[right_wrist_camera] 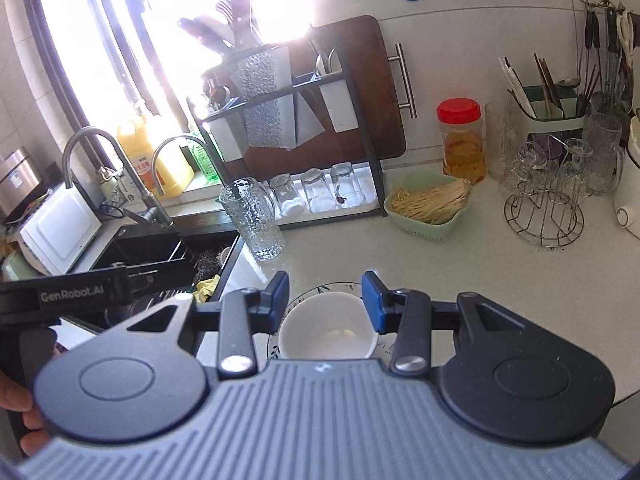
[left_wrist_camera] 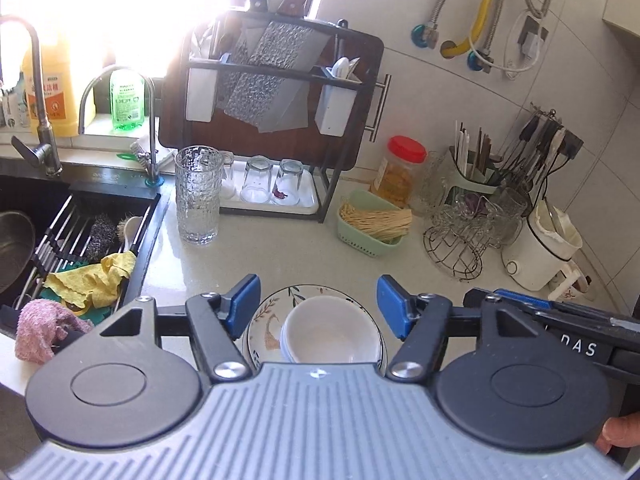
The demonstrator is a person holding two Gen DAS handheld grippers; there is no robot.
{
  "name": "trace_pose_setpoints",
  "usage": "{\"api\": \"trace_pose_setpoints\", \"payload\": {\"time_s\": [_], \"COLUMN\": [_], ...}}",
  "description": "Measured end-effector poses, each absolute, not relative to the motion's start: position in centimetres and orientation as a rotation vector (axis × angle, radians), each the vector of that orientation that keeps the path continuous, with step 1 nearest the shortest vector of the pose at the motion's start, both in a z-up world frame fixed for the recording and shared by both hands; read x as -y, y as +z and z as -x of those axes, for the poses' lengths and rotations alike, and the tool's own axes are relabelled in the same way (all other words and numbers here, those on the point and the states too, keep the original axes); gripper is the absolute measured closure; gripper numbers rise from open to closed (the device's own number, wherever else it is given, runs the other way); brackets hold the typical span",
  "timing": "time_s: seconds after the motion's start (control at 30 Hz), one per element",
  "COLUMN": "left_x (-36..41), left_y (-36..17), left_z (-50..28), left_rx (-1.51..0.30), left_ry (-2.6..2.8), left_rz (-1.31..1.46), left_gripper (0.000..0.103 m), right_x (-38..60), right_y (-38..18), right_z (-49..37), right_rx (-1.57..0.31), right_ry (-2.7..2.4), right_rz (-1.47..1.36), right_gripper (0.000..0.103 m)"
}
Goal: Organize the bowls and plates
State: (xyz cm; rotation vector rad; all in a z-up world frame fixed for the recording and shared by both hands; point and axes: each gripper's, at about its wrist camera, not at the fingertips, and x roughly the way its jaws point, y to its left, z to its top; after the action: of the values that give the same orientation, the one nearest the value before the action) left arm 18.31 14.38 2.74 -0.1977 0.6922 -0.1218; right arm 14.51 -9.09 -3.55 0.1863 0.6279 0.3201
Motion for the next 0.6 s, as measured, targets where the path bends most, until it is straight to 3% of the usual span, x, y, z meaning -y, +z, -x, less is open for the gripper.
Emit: {"api": "trace_pose_setpoints", "payload": {"time_s": [0.33, 0.47, 0.6], "left_x": [-11.2, -10.3, -9.4], "left_y": [3.7, 3.8, 3.2], "left_z": [-11.0, -7.7, -5.0], "left_rx": [-0.663, -0.623, -0.630], "left_ry": [-0.086, -0.079, -0.031], "left_rz": [0.155, 0.158, 0.148], "left_gripper": [0.031, 0.012, 0.005], "right_x": [12.2, 13.5, 14.6], "right_y": [-3.4, -3.7, -4.2], "right_z": [-8.3, -5.7, -3.4], "right_rx": [-0.591, -0.577, -0.565], "right_ry": [0.326, 0.319, 0.323], "right_rz": [-0.179, -0.176, -0.146], "right_gripper": [0.060, 0.059, 0.021]}}
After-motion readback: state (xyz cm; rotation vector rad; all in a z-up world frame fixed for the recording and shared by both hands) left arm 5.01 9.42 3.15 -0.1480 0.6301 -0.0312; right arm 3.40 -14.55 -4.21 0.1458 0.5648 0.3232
